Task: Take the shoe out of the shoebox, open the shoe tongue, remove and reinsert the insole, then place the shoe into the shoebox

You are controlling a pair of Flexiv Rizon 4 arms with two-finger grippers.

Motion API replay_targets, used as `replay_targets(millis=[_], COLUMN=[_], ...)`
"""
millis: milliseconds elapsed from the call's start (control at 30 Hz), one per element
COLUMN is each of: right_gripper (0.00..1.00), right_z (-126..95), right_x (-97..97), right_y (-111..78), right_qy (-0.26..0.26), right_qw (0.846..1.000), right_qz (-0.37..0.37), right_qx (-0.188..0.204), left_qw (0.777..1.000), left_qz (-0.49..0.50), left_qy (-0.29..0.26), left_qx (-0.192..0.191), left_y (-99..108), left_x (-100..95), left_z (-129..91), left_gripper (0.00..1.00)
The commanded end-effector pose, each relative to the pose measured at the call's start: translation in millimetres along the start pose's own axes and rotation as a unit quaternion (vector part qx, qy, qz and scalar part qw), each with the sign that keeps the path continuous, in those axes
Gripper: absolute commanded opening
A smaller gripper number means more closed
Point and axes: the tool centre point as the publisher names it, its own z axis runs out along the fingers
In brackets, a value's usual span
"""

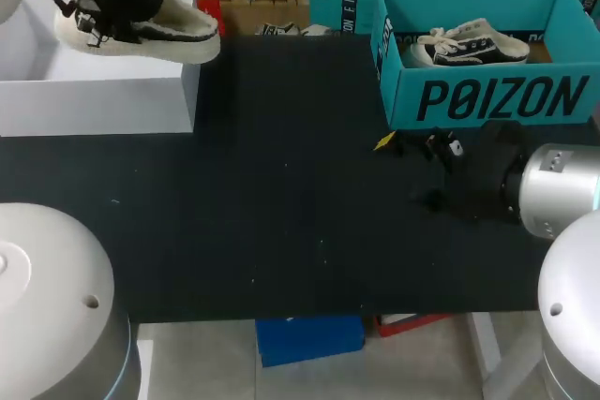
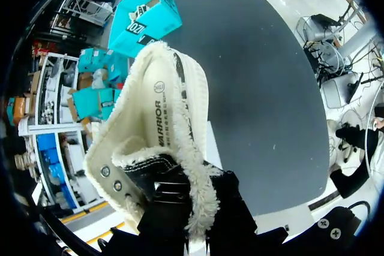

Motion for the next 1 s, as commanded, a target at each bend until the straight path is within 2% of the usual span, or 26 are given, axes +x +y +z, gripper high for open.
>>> replay_targets(millis=[33,400,767,1000], right_gripper=[1.00,1.00,1.00,1.00], right_z=[-4,-4,-4,-4], right_x=[-7.1,-7.1,-7.1,-7.1], right_y=[1.1,1.1,1.1,1.1], right_qy=[0.008,0.008,0.008,0.008], right_qw=[0.999,0.999,0.999,0.999], right_qz=[0.006,0.006,0.006,0.006], right_qx=[0.037,0.037,0.037,0.037], left_qw=[1.000,0.997,0.996,0.996], left_qz=[-0.015,-0.065,-0.080,-0.084], left_qy=[-0.023,-0.028,-0.028,-0.014], left_qx=[0.007,0.002,0.000,-0.004], left_y=[27,88,119,131], left_x=[4.2,-14.0,-34.4,-35.2], left_z=[14,43,79,103], left_gripper=[0.00,0.00,0.00,0.00])
